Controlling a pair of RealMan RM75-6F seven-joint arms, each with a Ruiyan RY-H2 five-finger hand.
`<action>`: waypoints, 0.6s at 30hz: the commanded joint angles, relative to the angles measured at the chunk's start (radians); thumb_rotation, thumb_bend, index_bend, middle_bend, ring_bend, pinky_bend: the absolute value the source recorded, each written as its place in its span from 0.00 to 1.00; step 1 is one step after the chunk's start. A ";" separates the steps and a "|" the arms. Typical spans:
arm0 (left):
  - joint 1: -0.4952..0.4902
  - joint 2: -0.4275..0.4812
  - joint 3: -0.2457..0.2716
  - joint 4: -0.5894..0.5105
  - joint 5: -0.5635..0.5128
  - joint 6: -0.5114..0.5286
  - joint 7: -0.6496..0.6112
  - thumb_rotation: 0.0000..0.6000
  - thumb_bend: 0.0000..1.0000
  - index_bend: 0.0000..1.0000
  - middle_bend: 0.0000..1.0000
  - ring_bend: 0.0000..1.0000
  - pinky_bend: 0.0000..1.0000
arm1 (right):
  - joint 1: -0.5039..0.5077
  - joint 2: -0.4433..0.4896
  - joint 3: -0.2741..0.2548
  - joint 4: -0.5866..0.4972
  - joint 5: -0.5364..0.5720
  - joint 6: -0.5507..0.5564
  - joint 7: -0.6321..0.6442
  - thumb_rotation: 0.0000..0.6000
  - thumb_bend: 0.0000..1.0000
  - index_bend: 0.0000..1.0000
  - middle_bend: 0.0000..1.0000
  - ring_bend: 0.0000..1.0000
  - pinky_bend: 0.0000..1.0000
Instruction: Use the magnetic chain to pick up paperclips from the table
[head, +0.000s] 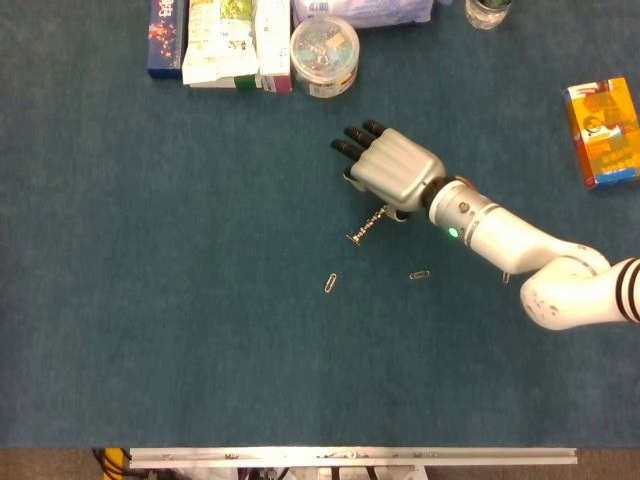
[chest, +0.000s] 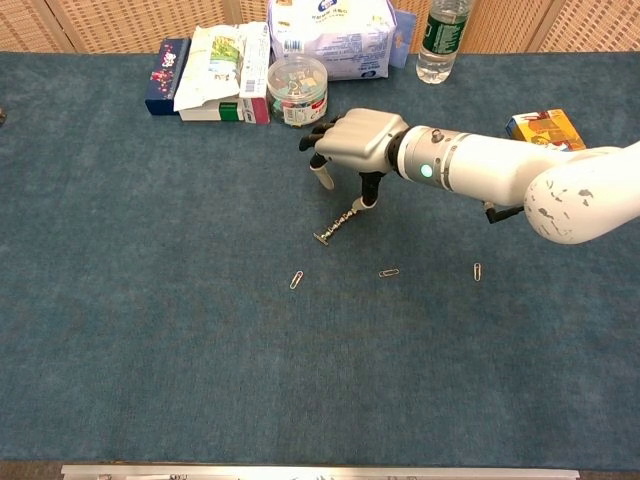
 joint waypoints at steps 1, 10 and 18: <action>-0.001 0.003 -0.001 -0.004 0.000 0.000 0.001 1.00 0.33 0.56 0.26 0.01 0.00 | 0.002 0.007 -0.010 -0.010 0.007 0.001 -0.016 1.00 0.19 0.45 0.09 0.00 0.11; -0.003 0.008 -0.002 -0.013 -0.003 -0.006 0.008 1.00 0.33 0.56 0.26 0.01 0.00 | 0.001 0.000 -0.036 -0.014 0.024 0.016 -0.059 1.00 0.20 0.46 0.09 0.00 0.11; -0.001 0.008 -0.002 -0.012 -0.006 -0.005 0.005 1.00 0.33 0.57 0.26 0.01 0.00 | 0.006 -0.006 -0.046 -0.004 0.042 0.003 -0.069 1.00 0.24 0.47 0.09 0.00 0.11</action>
